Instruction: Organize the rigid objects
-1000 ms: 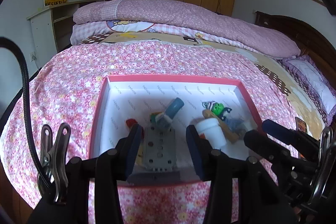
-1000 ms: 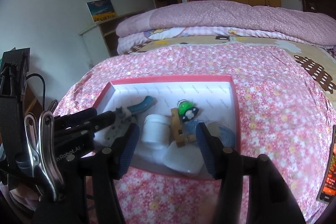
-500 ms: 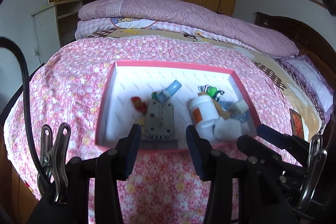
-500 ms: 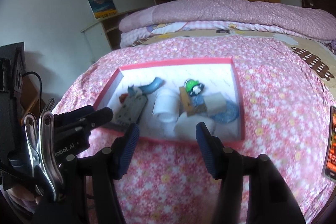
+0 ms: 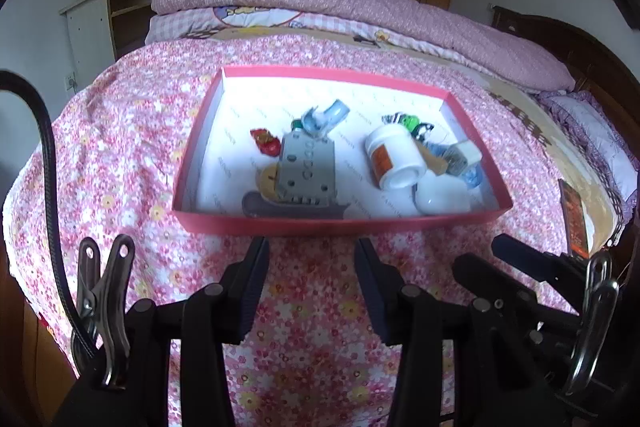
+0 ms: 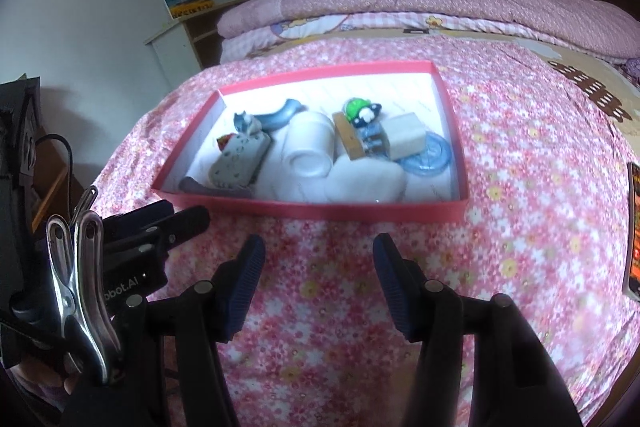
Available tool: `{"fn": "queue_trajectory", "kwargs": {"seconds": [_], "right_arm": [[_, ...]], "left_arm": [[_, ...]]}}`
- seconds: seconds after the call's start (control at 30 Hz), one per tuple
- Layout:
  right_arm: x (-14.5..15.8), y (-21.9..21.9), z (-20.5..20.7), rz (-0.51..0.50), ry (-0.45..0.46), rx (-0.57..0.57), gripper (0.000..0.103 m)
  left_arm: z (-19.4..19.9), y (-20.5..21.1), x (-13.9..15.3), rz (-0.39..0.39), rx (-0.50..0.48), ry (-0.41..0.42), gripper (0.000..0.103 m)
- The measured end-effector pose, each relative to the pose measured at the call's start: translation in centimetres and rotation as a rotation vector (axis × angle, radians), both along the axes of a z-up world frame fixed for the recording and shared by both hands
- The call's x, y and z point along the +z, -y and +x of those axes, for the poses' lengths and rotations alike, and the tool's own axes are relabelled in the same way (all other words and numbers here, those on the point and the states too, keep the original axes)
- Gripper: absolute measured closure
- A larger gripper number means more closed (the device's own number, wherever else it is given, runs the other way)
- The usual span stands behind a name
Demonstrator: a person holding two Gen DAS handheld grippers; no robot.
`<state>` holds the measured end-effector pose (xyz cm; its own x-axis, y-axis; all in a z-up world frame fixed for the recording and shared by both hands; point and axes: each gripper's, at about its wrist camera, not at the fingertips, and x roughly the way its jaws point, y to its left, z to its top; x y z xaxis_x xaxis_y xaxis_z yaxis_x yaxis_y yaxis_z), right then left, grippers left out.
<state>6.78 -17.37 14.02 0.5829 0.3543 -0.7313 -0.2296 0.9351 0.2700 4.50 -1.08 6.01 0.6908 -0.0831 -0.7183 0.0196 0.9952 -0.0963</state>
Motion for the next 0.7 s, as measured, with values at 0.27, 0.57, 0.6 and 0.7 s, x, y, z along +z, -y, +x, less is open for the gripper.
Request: {"fn": "queue_trajectory", "kwargs": {"seconds": [0.27, 0.57, 0.6, 0.7], "right_arm": [[-1.1, 0.2, 0.3, -0.002, -0.045, -0.015, 0.045], [-2.6, 0.2, 0.5, -0.037, -0.080, -0.038, 0.046], [-2.8, 0.2, 0.5, -0.038, -0.084, -0.039, 0.046], [-3.0, 0.3, 0.6, -0.041, -0.086, -0.041, 0.046]], "left_arm": [[0.5, 0.0, -1.3, 0.007, 0.011, -0.034, 0.057], [0.9, 0.4, -2.7, 0.025, 0.007, -0.070, 0.057], [1.0, 0.4, -2.9, 0.028, 0.007, -0.072, 0.057], [1.1, 0.6, -3.1, 0.038, 0.007, -0.073, 0.057]]}}
